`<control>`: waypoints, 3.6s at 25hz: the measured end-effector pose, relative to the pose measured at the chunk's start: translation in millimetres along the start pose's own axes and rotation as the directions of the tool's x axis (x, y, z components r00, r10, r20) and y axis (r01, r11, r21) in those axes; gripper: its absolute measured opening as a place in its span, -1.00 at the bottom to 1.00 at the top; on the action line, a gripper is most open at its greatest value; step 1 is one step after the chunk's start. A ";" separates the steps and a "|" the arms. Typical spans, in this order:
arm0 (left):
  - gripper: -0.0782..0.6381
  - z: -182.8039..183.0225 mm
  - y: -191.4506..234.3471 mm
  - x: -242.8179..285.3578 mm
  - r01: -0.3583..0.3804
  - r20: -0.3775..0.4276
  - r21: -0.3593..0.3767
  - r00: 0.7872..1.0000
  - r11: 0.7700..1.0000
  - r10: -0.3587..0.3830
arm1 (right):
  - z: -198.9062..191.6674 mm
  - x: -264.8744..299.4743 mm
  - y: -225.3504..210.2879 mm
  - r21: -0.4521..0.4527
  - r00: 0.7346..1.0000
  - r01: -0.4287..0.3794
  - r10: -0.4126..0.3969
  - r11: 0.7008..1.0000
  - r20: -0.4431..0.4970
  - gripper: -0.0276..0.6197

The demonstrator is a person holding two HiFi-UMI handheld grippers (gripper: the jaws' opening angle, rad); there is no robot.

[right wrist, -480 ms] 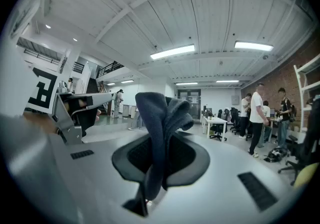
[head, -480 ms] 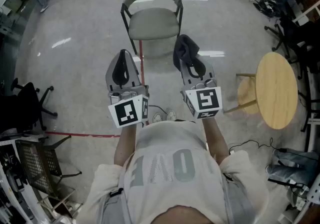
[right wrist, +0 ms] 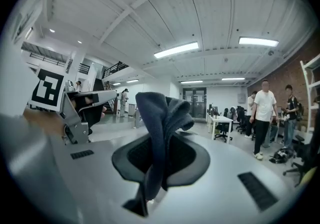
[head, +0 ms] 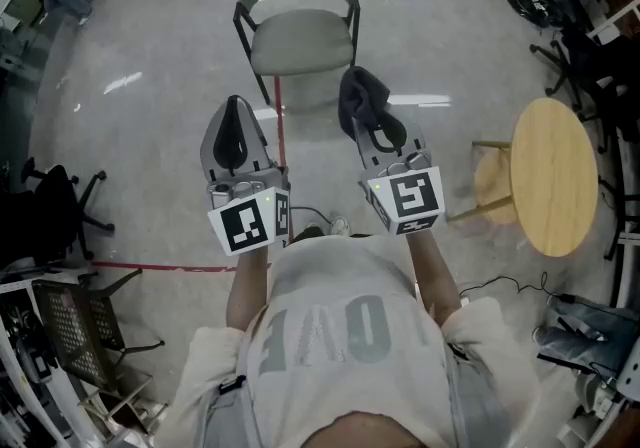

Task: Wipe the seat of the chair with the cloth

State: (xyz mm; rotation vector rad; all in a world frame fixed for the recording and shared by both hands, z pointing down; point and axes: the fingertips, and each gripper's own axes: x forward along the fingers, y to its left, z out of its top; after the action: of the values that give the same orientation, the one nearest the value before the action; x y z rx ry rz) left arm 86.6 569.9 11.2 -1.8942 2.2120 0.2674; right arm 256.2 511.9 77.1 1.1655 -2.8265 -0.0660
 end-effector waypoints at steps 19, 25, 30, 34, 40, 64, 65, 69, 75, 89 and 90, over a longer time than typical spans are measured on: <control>-0.74 -92.2 26.3 138.9 -0.021 0.031 -0.035 0.999 0.999 0.022 | -57.1 120.0 -86.8 -0.003 0.999 0.041 -0.041 0.999 -0.017 -0.76; -0.74 -115.5 73.2 274.1 -0.004 0.021 -0.036 1.000 0.999 0.005 | -36.9 264.3 -123.4 0.004 0.999 0.031 -0.031 1.000 -0.030 -0.76; -0.74 -131.5 131.8 398.9 0.029 0.026 -0.032 0.999 0.999 -0.028 | -3.4 397.6 -145.9 0.001 0.999 0.050 -0.050 0.999 -0.019 -0.76; -0.74 -142.7 153.3 477.3 0.065 0.045 -0.030 0.997 0.997 -0.063 | 18.5 475.7 -169.2 0.014 0.997 0.071 -0.071 0.997 0.013 -0.76; -0.74 -160.7 136.4 540.5 0.082 0.020 -0.040 0.996 0.996 -0.082 | 22.3 527.3 -204.4 0.000 0.999 0.045 -0.045 0.999 0.002 -0.76; -0.74 -389.4 168.1 563.1 -0.011 -0.162 -0.006 0.987 1.000 0.010 | -201.7 678.7 -189.0 0.290 0.942 -0.213 0.275 0.933 -0.192 -0.76; -0.74 -410.0 175.0 557.5 -0.019 -0.176 -0.012 0.984 1.000 0.017 | -224.3 688.3 -178.3 0.320 0.934 -0.219 0.293 0.922 -0.205 -0.76; -0.74 -491.1 199.1 531.1 -0.064 -0.245 -0.013 0.968 0.998 0.059 | -317.1 717.0 -138.5 0.400 0.894 -0.223 0.350 0.889 -0.279 -0.76; -0.74 -565.9 222.3 507.5 -0.131 -0.321 -0.018 0.940 0.991 0.118 | -413.5 754.9 -97.4 0.557 0.844 -0.223 0.444 0.800 -0.300 -0.76; -0.74 -586.4 222.4 491.3 -0.131 -0.357 -0.042 0.928 0.990 0.108 | -524.6 790.8 -39.0 0.747 0.725 -0.047 0.537 0.663 -0.431 -0.76; -0.74 -586.9 222.3 490.6 -0.133 -0.358 -0.042 0.927 0.990 0.110 | -527.1 791.7 -37.4 0.739 0.720 -0.050 0.537 0.672 -0.440 -0.76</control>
State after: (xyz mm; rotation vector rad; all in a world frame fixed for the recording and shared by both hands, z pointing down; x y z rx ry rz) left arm -232.2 -23.4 436.6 -1.9720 2.5879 0.0141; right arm -227.6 -77.0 647.3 0.5229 -2.3571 1.2639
